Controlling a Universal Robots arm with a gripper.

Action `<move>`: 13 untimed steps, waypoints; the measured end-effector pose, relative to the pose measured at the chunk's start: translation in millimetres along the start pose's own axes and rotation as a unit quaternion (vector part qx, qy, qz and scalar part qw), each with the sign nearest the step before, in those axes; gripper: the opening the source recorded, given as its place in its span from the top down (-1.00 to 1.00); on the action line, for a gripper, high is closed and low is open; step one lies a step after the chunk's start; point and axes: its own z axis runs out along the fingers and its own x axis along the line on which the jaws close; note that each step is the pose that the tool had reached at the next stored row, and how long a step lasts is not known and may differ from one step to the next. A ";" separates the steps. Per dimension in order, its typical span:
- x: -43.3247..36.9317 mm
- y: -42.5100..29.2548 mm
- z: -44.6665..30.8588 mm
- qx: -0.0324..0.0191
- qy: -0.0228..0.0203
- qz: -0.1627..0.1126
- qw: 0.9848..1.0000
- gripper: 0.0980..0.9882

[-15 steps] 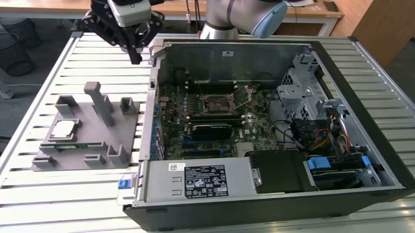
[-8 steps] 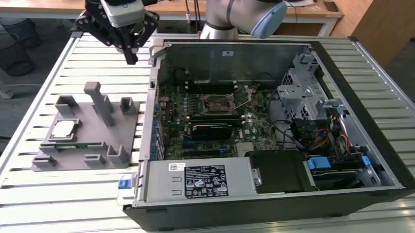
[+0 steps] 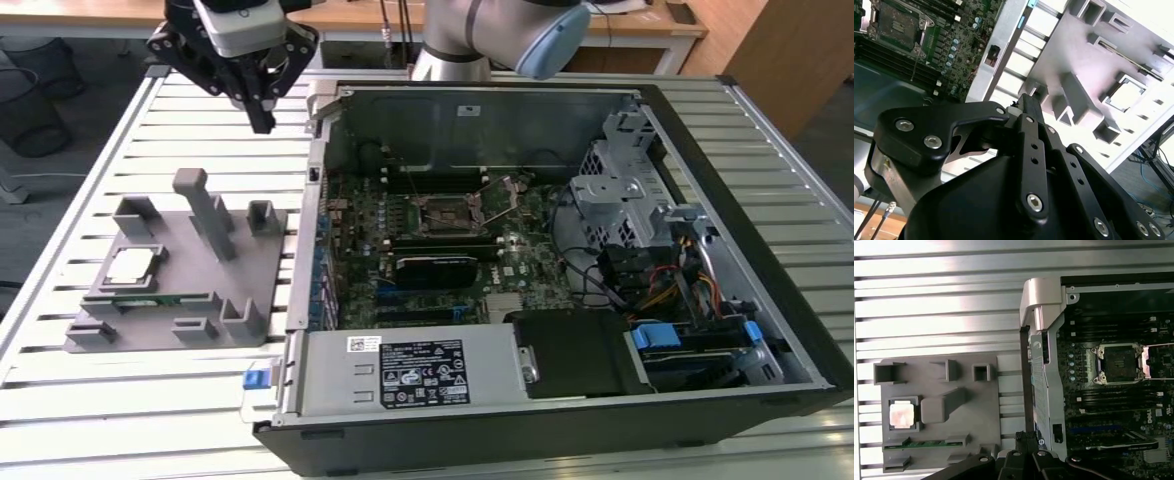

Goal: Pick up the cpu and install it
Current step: 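Reach for the cpu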

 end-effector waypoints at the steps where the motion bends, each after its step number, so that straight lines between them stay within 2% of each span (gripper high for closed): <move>1: 1.0 -0.1 0.0 0.000 0.000 0.000 1.000 0.98; 13: 12.1 -0.9 0.4 0.000 0.000 0.000 1.000 0.98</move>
